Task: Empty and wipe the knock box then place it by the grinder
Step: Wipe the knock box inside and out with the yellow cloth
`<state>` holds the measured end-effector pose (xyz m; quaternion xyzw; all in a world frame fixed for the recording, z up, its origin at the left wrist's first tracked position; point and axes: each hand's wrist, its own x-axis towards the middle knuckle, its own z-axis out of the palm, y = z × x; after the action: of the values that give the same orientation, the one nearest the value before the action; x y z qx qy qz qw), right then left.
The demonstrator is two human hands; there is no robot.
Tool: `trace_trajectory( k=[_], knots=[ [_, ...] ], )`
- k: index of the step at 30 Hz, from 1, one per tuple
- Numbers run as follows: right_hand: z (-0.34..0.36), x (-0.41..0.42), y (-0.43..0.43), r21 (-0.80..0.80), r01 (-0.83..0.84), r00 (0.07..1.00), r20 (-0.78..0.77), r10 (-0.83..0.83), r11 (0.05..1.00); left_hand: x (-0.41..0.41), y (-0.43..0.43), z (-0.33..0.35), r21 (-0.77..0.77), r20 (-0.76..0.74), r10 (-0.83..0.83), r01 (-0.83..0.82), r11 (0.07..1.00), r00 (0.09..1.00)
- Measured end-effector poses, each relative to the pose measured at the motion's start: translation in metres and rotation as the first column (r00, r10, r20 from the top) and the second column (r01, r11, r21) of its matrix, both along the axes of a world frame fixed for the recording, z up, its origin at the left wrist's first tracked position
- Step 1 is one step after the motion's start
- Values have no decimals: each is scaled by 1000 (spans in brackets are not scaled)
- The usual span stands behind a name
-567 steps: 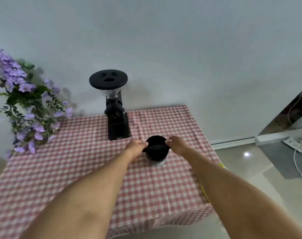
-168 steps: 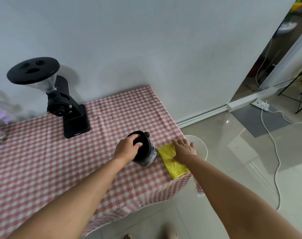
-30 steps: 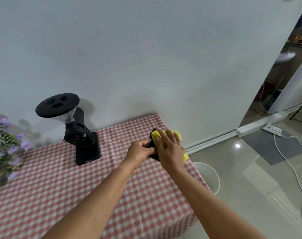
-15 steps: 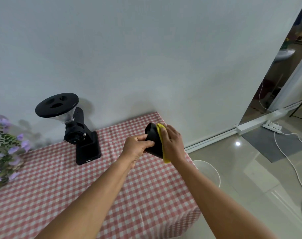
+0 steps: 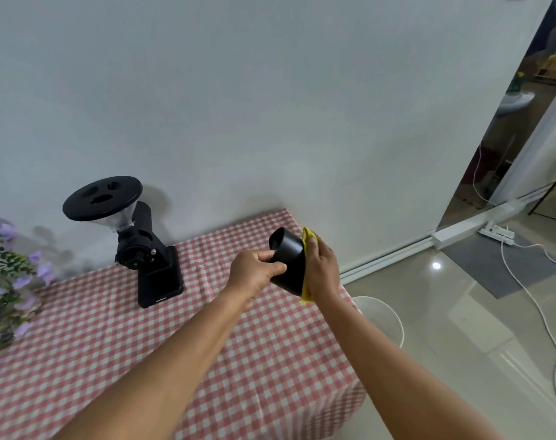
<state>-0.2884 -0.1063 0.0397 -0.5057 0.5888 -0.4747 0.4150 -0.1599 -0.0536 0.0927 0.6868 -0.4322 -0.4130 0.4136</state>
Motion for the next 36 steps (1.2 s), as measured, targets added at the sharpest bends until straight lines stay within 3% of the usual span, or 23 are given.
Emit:
trace_trajectory(
  k=[4,6,10,11,15,17,19,23,30,32,36],
  knots=[
    [0,0,22,-157,-192,935,-330,132,969,6,2,2,-43,-20,-11,10,999,1000],
    [3,-3,24,-200,-207,919,-374,121,958,8,6,3,-60,-2,-65,65,996,998],
    [30,-19,3,53,-168,983,-69,172,984,11,14,3,-94,27,-143,145,985,989],
    [34,-20,4,73,-170,983,-55,174,983,11,15,3,-103,24,-149,151,983,989],
    [33,-10,20,-164,-246,917,-357,175,955,10,15,8,-109,-6,-164,162,981,986],
    [37,-7,18,-249,-269,903,-401,154,930,10,16,10,-114,-29,-172,168,979,985],
    [50,-10,10,-202,-266,921,-342,187,943,11,16,13,-137,-39,-175,168,976,984],
    [58,-18,-8,80,-245,931,-259,258,966,14,16,13,-169,-38,-132,123,978,991],
    [39,-8,18,-277,-250,909,-397,126,928,18,14,15,-176,-23,-160,153,972,987],
    [46,-9,10,-251,-250,926,-345,155,935,19,13,18,-182,-22,-178,171,968,984],
    [53,-15,-9,20,-197,974,-113,198,980,20,13,17,-219,-50,-174,159,963,983]
  ],
)
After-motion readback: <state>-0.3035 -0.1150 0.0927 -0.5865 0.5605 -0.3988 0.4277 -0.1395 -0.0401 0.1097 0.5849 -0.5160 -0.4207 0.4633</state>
